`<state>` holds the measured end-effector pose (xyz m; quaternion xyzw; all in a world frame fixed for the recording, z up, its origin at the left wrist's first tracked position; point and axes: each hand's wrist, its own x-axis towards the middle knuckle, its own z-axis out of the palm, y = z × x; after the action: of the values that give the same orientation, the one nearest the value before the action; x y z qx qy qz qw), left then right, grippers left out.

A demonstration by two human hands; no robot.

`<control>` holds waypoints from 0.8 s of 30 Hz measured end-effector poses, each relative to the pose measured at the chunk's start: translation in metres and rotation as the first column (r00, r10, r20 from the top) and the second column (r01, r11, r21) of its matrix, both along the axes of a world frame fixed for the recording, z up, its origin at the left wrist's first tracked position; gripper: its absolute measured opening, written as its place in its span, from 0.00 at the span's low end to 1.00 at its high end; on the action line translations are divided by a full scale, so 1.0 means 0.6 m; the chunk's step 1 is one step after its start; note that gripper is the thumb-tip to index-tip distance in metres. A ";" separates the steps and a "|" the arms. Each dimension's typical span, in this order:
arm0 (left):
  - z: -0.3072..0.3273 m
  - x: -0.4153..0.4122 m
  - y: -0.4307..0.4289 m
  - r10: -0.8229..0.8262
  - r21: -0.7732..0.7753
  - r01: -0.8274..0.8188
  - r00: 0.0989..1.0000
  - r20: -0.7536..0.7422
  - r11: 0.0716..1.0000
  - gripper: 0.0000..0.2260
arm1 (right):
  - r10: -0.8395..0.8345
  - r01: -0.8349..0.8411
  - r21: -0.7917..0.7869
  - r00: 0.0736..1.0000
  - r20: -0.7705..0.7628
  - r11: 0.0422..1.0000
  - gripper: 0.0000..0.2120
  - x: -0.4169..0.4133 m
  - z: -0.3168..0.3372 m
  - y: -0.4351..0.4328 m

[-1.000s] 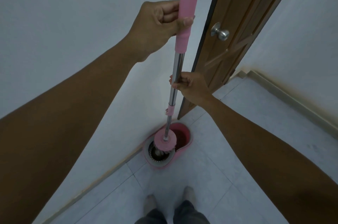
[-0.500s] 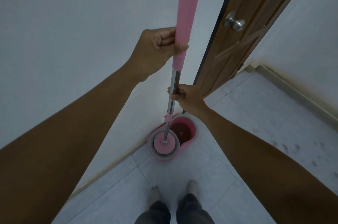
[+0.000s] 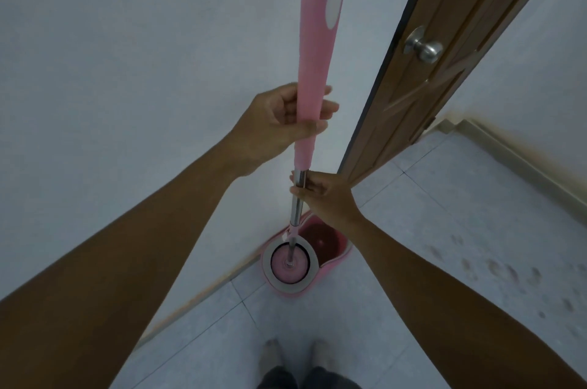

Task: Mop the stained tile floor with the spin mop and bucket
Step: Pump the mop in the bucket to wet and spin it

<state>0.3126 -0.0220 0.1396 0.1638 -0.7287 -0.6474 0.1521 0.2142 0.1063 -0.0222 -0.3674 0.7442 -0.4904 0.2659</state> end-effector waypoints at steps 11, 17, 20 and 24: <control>-0.017 -0.059 0.001 -0.008 -0.335 0.034 0.997 0.077 0.942 0.15 | 0.153 -0.155 -0.035 0.987 -0.053 0.987 0.10 -0.072 -0.007 -0.018; -0.066 -0.088 -0.003 0.034 -0.426 -0.013 0.999 0.042 0.904 0.16 | 0.161 -0.162 0.005 0.983 -0.089 0.987 0.09 -0.095 -0.052 -0.027; -0.096 -0.090 -0.007 0.040 -0.392 -0.023 0.999 0.035 0.920 0.16 | 0.154 -0.150 0.047 0.982 -0.105 0.988 0.08 -0.095 -0.078 -0.030; -0.165 -0.078 -0.008 0.081 -0.344 -0.062 0.996 0.040 0.937 0.16 | 0.110 -0.086 0.178 0.986 -0.128 0.980 0.05 -0.073 -0.128 -0.029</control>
<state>0.2657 -0.0270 0.0405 0.1788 -0.8274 -0.5003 0.1821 0.1703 0.0892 -0.0992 -0.4123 0.7812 -0.3840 0.2688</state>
